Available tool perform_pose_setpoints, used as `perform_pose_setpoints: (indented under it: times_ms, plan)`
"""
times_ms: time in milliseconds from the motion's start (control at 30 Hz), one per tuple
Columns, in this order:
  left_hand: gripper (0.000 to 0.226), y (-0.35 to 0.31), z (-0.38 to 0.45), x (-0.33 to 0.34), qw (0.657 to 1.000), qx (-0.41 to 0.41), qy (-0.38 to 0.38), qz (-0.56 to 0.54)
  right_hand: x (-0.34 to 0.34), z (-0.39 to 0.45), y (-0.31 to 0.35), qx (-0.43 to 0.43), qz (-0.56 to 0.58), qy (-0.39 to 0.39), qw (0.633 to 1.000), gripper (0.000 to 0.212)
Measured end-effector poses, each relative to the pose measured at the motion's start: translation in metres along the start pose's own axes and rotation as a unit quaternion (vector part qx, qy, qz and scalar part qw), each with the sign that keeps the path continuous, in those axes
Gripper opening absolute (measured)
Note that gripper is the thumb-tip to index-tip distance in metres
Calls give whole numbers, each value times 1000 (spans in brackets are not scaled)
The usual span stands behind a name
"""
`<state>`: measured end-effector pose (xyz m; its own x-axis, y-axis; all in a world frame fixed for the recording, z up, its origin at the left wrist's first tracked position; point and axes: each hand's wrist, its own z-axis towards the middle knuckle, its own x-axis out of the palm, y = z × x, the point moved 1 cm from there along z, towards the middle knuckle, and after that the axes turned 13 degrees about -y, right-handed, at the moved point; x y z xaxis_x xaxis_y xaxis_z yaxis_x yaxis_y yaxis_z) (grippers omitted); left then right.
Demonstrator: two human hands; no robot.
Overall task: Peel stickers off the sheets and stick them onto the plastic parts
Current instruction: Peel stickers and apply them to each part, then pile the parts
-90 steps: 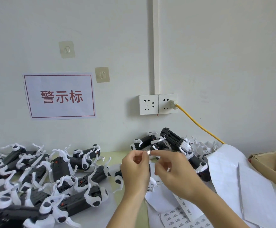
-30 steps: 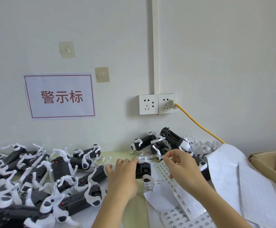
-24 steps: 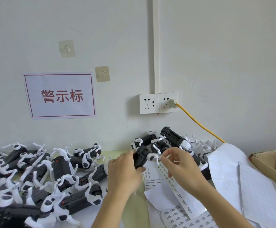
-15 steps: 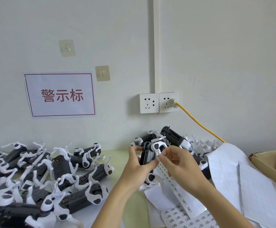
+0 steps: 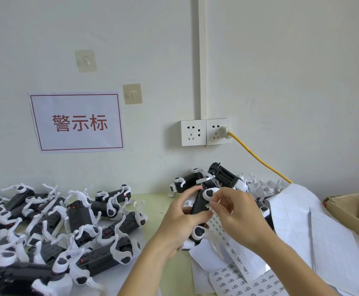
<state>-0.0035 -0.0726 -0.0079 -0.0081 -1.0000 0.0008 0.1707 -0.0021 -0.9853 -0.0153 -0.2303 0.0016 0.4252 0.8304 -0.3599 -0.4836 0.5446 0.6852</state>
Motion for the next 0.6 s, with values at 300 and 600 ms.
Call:
perform_pose_setpoints:
  times_ms: [300,600]
  plan:
    - [65,3,3,-1,1000,9,8,5,-3,1,-3,-25,-55,9,998,22]
    - [70,6,5,-2,1000,8,17,2,-4,-1,0,-46,-78,8,996,22]
